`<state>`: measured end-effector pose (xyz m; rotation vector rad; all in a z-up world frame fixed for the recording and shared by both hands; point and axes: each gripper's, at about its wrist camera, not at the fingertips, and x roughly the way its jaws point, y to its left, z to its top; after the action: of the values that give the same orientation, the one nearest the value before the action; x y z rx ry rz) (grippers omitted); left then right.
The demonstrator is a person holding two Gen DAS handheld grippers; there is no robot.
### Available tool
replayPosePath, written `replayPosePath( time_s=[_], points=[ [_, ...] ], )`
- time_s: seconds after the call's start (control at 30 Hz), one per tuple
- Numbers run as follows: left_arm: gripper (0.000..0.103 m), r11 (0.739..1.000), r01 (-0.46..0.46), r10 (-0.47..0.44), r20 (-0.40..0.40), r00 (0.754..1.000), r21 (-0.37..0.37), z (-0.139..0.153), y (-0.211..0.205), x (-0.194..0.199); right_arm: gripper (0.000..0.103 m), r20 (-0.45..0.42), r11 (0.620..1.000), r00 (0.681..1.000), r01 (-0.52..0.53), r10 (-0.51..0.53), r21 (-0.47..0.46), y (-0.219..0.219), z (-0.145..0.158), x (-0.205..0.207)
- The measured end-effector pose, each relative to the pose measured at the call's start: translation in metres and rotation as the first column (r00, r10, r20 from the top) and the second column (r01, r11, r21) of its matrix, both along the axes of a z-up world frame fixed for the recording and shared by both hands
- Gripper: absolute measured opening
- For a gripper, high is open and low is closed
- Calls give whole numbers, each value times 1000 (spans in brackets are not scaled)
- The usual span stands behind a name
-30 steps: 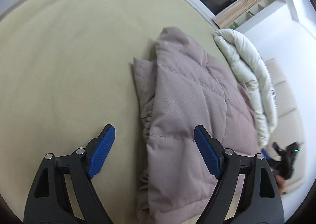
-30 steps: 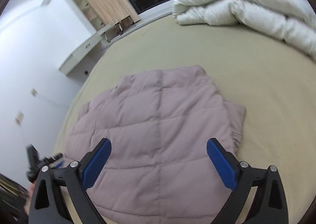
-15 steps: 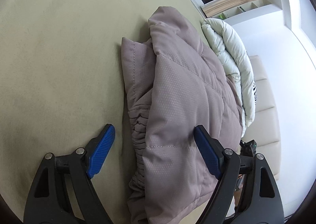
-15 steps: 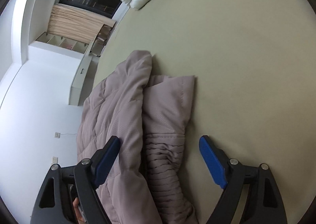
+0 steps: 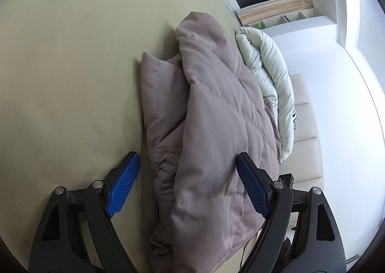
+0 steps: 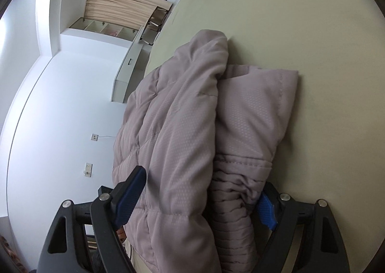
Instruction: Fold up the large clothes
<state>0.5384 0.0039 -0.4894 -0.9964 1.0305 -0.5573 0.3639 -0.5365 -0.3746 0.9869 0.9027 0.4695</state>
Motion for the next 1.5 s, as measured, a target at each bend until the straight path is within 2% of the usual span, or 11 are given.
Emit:
replayPosePath(
  time_s=[0.33,0.43,0.5,0.63,0.73,0.87,1.1,1.2,1.27,1.4,1.5],
  points=[
    [75,995,63,-66,-33,997,-82,-13,-19,47,85,26,999,999,-48,48,0,15,-9,30],
    [58,995,79,-81,-40,996,-60,-15,-28,54,82,15,998,998,-52,53,-19,20,-8,39],
    [46,994,85,-88,-39,995,-68,-16,-33,54,75,18,998,999,-49,50,-38,23,-6,39],
    [36,995,88,-90,-22,996,-53,-6,-35,44,54,42,994,998,-42,46,-105,29,10,29],
    [32,995,91,-92,-5,996,-41,7,-33,23,46,75,988,996,-36,48,-149,38,34,14],
    [30,994,92,-91,25,996,-56,23,-27,-28,44,115,981,991,-47,70,-188,53,65,-21],
    [30,994,90,-86,61,994,-61,43,-5,-146,43,145,978,981,-98,126,-183,92,92,-125],
    [30,995,83,-80,46,996,-58,40,-4,-188,43,118,986,987,-93,110,-141,98,79,-168],
    [30,995,56,-56,2,998,-78,22,-2,-206,43,83,990,993,-70,80,-124,98,60,-193],
    [36,983,10,-19,-47,999,-184,-18,-3,-218,50,13,999,999,34,-34,-34,83,-3,-221],
    [38,989,-4,-3,-47,999,-148,-14,-11,-215,55,21,995,995,102,-102,-2,79,-21,-225]
  ],
)
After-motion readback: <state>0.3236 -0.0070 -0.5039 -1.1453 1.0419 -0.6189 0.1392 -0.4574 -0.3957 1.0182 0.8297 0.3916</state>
